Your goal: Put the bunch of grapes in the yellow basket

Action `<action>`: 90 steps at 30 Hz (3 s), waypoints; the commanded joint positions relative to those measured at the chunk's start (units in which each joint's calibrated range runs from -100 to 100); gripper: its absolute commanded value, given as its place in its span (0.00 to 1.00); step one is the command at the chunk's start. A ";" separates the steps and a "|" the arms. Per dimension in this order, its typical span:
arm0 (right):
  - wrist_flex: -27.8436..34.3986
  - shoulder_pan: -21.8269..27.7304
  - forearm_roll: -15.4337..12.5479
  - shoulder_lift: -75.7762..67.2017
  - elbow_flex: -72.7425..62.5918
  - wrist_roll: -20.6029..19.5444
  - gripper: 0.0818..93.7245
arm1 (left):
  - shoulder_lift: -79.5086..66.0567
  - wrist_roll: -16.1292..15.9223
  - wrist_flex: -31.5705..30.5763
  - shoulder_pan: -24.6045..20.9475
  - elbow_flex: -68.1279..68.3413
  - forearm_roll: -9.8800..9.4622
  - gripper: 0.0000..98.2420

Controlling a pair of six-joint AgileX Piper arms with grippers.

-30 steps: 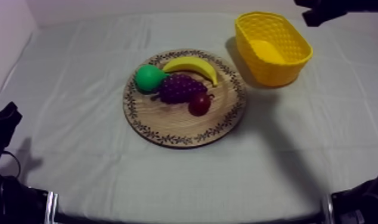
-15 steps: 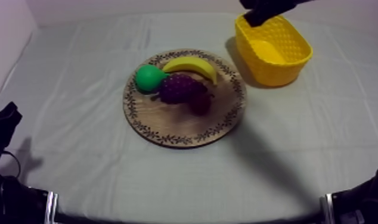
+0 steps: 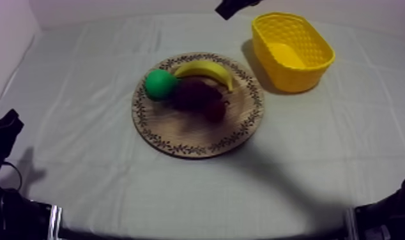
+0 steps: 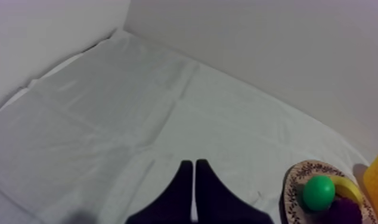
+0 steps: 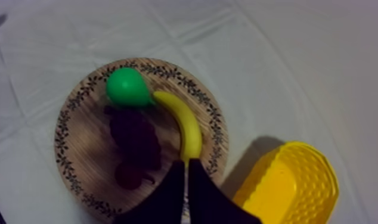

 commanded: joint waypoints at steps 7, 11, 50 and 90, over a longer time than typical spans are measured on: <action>5.48 -0.19 1.34 6.23 -10.42 0.76 0.01 | 0.03 -0.01 0.00 0.02 0.04 -0.02 0.00; 6.44 -0.06 1.07 7.13 -11.06 3.40 0.01 | 0.03 -0.01 0.00 0.02 0.04 -0.02 0.00; 18.50 -1.04 -4.06 10.49 -13.52 14.76 0.82 | 0.03 -0.01 0.00 0.02 0.04 -0.02 0.00; 4.90 -1.99 -3.78 34.96 -12.38 13.29 0.91 | 0.03 -0.01 0.00 0.02 0.04 -0.02 0.00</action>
